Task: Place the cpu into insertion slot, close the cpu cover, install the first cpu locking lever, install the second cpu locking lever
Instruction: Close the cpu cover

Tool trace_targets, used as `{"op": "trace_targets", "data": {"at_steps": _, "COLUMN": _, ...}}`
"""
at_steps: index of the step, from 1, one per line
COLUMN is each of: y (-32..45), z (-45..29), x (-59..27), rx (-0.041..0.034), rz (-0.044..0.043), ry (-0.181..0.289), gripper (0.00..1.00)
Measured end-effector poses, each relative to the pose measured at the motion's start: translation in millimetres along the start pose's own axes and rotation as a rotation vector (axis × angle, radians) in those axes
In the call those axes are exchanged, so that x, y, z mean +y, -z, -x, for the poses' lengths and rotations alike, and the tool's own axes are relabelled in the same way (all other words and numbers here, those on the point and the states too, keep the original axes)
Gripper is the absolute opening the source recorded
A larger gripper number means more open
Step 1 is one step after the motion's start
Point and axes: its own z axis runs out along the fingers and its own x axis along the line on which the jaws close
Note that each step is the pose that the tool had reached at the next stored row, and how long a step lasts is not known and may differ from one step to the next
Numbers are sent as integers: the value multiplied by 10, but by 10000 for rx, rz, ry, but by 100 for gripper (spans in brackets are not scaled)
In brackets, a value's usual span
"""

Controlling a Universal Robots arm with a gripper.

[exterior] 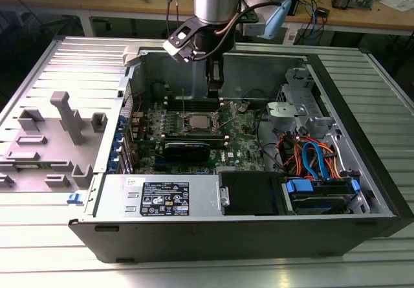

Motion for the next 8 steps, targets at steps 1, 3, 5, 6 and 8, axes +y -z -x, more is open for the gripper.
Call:
{"op": "trace_targets", "data": {"at_steps": 1, "y": 16, "z": 1, "x": 1, "rx": 2, "rz": 1, "ry": 0, "gripper": 11}}
{"op": "trace_targets", "data": {"at_steps": 3, "y": 72, "z": 2, "x": 4, "rx": 3, "rz": 2, "ry": 0, "gripper": 11}}
{"op": "trace_targets", "data": {"at_steps": 5, "y": 91, "z": 2, "x": 5, "rx": 5, "rz": 3, "ry": 0, "gripper": 11}}
{"op": "trace_targets", "data": {"at_steps": 6, "y": 91, "z": 2, "x": 5, "rx": 6, "rz": 4, "ry": 0, "gripper": 11}}
{"op": "trace_targets", "data": {"at_steps": 8, "y": 93, "z": 3, "x": 5, "rx": 3, "rz": 2, "ry": 0, "gripper": 11}}
